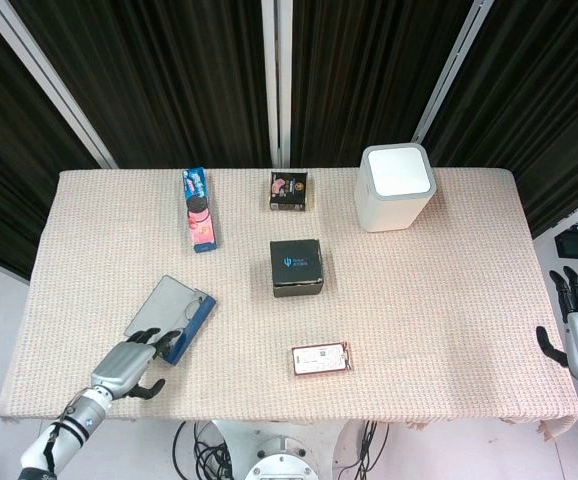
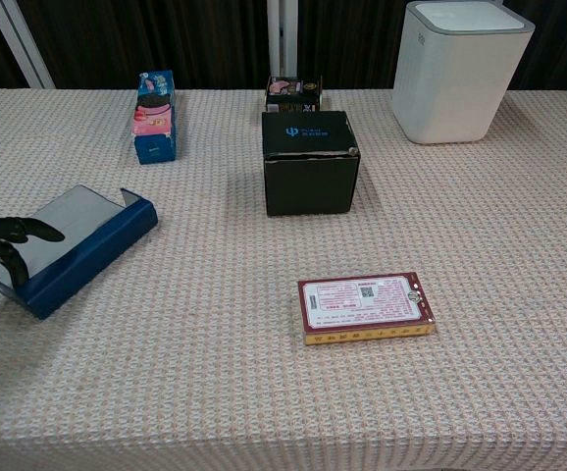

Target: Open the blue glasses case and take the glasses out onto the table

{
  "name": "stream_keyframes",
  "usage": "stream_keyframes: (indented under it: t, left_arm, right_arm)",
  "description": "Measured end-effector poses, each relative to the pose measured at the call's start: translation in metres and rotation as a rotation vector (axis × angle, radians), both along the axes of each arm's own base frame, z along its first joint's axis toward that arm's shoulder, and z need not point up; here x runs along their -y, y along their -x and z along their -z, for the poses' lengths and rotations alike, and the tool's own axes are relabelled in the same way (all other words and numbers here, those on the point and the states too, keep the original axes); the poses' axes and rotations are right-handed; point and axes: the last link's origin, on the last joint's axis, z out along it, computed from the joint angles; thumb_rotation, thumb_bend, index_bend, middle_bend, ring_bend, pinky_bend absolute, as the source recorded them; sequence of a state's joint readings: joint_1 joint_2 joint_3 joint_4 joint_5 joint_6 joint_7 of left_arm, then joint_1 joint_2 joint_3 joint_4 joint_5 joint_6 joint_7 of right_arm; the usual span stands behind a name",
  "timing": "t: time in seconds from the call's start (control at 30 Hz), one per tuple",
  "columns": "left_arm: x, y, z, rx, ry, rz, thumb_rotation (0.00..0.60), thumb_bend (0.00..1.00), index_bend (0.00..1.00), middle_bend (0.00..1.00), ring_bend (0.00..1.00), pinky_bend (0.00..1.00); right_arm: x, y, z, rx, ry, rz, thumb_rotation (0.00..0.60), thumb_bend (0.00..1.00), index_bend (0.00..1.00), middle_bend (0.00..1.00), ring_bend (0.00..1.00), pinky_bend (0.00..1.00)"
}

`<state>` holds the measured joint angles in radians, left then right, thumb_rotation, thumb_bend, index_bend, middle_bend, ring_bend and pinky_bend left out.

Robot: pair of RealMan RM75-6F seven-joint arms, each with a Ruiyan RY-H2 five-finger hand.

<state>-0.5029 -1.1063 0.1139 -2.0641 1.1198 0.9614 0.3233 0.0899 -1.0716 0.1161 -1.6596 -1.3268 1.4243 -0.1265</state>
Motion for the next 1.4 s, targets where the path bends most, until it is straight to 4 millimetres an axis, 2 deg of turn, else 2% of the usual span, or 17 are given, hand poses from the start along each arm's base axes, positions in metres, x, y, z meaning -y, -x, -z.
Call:
stream_keyframes:
  t: [0.13,0.33,0.43,0.67,0.8,0.97,1.2,1.4]
  left_arm:
    - [0.005,-0.01,0.005,0.043,0.038,0.009,0.6,0.41,0.02,0.3,0.06,0.18]
    - [0.005,-0.024,0.011,0.083,0.05,0.06,0.6,0.4,0.02,0.28,0.06,0.19]
    - [-0.003,-0.026,0.009,0.087,-0.007,0.086,0.6,0.4,0.02,0.26,0.06,0.18]
    - [-0.035,-0.029,0.009,0.097,-0.19,0.217,0.6,0.38,0.03,0.23,0.03,0.15]
    - [-0.049,-0.028,0.022,0.1,-0.157,0.229,0.6,0.35,0.03,0.22,0.01,0.13]
    - [-0.064,-0.037,0.04,0.14,-0.104,0.205,0.6,0.34,0.03,0.22,0.0,0.12]
    - [-0.074,-0.041,0.048,0.121,-0.102,0.204,0.6,0.34,0.03,0.22,0.0,0.12]
    - [-0.079,-0.036,0.051,0.077,-0.106,0.179,0.6,0.34,0.03,0.24,0.0,0.11]
  right_arm:
    - [-0.001,0.0,0.0,0.001,-0.001,0.0,0.6,0.31,0.0,0.0,0.0,0.0]
    - [-0.001,0.001,-0.001,0.002,0.001,0.002,0.6,0.31,0.0,0.0,0.0,0.0]
    - [-0.001,0.002,-0.001,0.002,0.002,0.002,0.6,0.31,0.0,0.0,0.0,0.0]
    - [-0.001,0.001,0.0,0.003,-0.001,0.001,0.6,0.31,0.0,0.0,0.0,0.0]
    - [-0.001,0.001,0.001,0.004,-0.002,0.002,0.6,0.31,0.0,0.0,0.0,0.0]
    - [-0.001,0.002,-0.001,0.003,0.003,0.01,0.6,0.31,0.0,0.0,0.0,0.0]
    - [-0.001,0.004,-0.002,0.007,0.001,0.013,0.6,0.31,0.0,0.0,0.0,0.0]
    - [-0.001,0.007,-0.003,0.01,0.001,0.021,0.6,0.3,0.0,0.0,0.0,0.0]
